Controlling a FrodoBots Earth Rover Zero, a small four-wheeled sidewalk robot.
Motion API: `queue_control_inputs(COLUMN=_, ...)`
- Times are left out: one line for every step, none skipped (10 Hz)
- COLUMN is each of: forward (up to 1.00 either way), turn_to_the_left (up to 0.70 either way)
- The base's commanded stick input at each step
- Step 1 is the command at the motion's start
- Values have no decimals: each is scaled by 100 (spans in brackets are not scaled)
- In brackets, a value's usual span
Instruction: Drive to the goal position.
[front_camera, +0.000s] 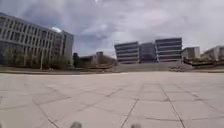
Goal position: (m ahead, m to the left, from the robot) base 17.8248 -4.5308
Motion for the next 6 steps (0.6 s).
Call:
queue_control_inputs(forward=70, turn_to_the_left=-18)
queue_control_inputs(forward=70, turn_to_the_left=-30)
queue_control_inputs(forward=70, turn_to_the_left=-32)
queue_control_inputs(forward=70, turn_to_the_left=-31)
queue_control_inputs(forward=70, turn_to_the_left=-19)
queue_control_inputs(forward=70, turn_to_the_left=-7)
